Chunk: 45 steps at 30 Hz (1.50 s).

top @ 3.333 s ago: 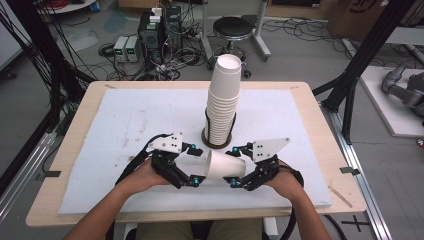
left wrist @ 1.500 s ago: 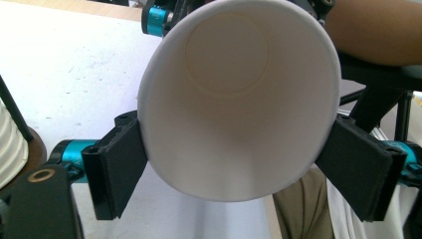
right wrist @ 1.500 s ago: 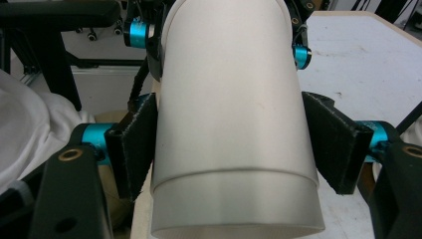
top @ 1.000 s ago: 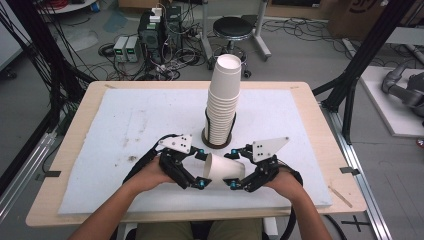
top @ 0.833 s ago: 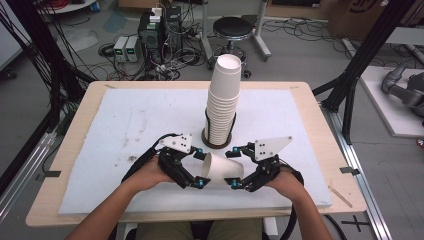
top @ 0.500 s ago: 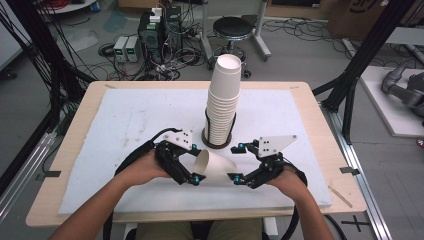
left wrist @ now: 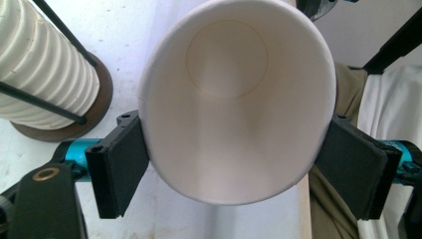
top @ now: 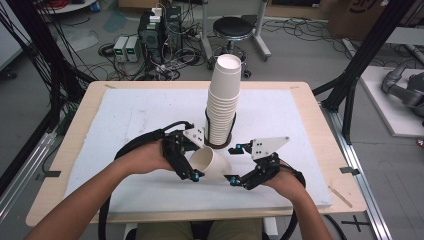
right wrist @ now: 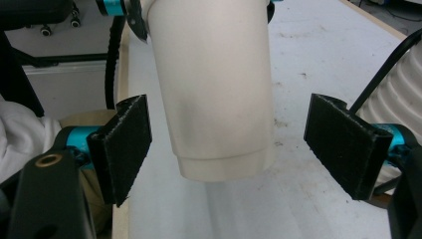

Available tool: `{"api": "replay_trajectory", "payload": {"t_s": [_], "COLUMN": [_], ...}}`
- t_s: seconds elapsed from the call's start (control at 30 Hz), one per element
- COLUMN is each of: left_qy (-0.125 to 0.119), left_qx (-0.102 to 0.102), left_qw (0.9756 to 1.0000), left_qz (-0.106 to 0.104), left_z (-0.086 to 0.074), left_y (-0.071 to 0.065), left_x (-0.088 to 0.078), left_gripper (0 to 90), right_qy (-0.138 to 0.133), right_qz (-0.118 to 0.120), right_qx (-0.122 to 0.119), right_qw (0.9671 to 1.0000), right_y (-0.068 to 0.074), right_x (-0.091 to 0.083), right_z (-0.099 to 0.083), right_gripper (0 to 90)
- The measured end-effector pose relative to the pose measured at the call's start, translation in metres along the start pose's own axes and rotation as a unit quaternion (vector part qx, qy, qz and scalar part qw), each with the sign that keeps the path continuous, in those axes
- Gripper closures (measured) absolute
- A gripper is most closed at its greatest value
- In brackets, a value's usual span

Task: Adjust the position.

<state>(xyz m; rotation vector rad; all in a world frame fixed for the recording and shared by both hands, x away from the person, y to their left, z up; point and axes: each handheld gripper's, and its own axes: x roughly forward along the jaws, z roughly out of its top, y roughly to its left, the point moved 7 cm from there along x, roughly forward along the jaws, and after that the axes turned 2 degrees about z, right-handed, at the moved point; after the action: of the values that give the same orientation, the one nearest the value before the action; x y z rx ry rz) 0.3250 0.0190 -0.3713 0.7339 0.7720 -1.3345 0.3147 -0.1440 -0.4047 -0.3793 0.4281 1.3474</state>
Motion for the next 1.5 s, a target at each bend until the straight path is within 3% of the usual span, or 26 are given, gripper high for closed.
{"api": "replay_trajectory", "payload": {"t_s": [0.13,0.33,0.47,0.93,1.17,1.5], "left_qy": [0.036,0.067,0.078,0.097,0.1,0.104], "left_qx": [0.009,0.015,0.015,0.012,0.013,0.02], "left_qw": [0.9993,0.9976,0.9969,0.9953,0.9949,0.9944], "left_qz": [0.008,0.006,0.003,-0.003,-0.003,0.003], "left_z": [0.002,0.005,0.008,0.006,0.007,0.007], "left_y": [0.0,0.0,0.0,-0.001,-0.001,-0.002], "left_x": [0.0,0.002,0.001,0.009,0.01,0.012], "left_gripper": [17.7,17.6,17.6,17.6,17.6,17.9], "right_qy": [0.014,0.049,0.06,0.099,0.112,0.116], "right_qz": [-0.006,-0.01,0.0,0.015,0.02,0.023], "right_qx": [-0.008,-0.022,-0.027,-0.04,-0.057,-0.056], "right_qw": [0.9999,0.9985,0.9978,0.9941,0.9918,0.9914], "right_y": [0.0,-0.001,0.0,0.002,0.004,0.004], "right_x": [0.005,0.017,0.023,0.048,0.054,0.055], "right_z": [-0.001,0.0,0.004,0.006,0.006,0.004], "right_gripper": [19.4,19.4,19.4,19.5,24.1,26.9]}}
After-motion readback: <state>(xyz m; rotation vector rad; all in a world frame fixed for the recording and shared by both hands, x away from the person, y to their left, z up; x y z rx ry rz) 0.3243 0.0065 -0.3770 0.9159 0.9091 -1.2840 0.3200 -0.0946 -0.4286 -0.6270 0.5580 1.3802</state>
